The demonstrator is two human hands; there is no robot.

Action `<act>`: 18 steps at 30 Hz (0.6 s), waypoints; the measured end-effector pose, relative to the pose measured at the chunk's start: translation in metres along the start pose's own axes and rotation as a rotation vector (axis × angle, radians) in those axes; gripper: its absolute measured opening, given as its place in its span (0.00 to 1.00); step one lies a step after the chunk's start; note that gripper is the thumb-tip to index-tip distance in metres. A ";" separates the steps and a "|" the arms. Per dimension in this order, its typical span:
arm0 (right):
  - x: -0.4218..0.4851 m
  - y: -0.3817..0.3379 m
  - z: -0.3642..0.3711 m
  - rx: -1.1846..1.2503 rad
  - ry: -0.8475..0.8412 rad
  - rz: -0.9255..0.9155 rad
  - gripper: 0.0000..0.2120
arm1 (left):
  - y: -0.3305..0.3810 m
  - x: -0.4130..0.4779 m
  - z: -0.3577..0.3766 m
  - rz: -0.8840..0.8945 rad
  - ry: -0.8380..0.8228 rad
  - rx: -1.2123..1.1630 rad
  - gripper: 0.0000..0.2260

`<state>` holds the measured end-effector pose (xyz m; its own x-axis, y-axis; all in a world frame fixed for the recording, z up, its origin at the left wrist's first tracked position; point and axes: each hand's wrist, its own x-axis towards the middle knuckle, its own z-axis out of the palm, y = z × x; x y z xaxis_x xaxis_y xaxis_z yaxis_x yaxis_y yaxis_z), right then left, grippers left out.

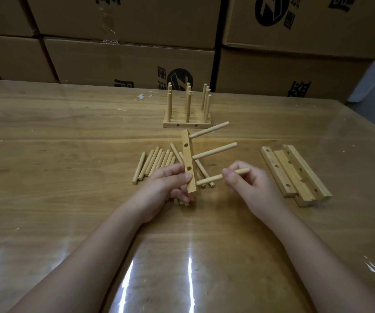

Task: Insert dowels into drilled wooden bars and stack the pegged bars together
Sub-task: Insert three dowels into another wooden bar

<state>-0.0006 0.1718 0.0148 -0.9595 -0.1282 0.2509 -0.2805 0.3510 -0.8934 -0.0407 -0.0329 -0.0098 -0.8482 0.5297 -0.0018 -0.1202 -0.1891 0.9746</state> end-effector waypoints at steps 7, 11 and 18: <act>-0.001 0.001 0.004 0.000 0.047 0.006 0.20 | 0.000 0.000 0.000 0.015 -0.016 0.022 0.15; -0.003 0.001 0.010 0.014 0.125 0.071 0.18 | 0.000 -0.001 0.000 0.039 -0.007 0.017 0.18; 0.000 0.003 0.019 0.006 0.189 0.117 0.21 | 0.000 -0.001 0.002 0.033 0.019 0.010 0.19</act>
<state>-0.0008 0.1549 0.0053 -0.9735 0.0893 0.2105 -0.1676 0.3473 -0.9227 -0.0394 -0.0318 -0.0089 -0.8611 0.5077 0.0259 -0.0873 -0.1980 0.9763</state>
